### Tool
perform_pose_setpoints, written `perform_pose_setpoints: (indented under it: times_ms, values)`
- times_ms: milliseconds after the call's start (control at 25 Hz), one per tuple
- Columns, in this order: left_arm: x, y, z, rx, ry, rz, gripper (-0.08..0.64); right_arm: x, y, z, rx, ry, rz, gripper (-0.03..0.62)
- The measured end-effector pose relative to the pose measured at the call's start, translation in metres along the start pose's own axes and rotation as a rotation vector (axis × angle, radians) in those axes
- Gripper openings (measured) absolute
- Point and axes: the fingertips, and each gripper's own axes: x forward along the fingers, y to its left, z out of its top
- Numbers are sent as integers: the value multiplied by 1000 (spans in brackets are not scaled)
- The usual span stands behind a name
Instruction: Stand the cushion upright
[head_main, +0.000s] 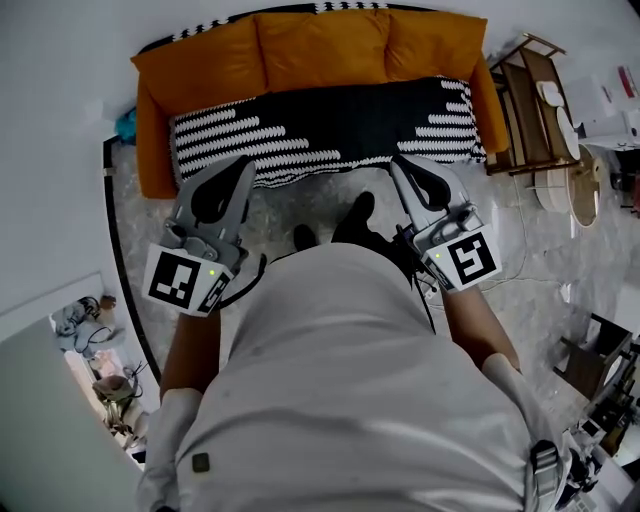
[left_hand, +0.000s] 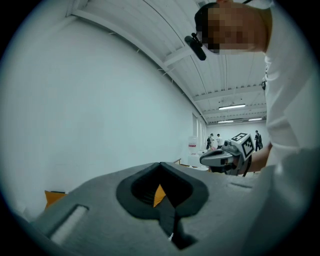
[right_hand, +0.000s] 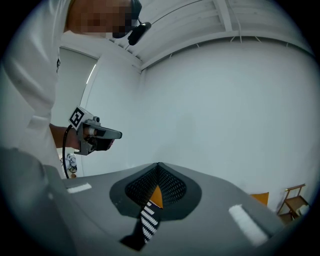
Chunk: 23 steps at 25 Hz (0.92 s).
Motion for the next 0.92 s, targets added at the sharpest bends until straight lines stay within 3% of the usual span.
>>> perform_pose_setpoints:
  times_ms: [920]
  values:
    - [-10, -7, 0, -8, -34, -8, 3, -6, 17, 7, -14, 8, 5, 11]
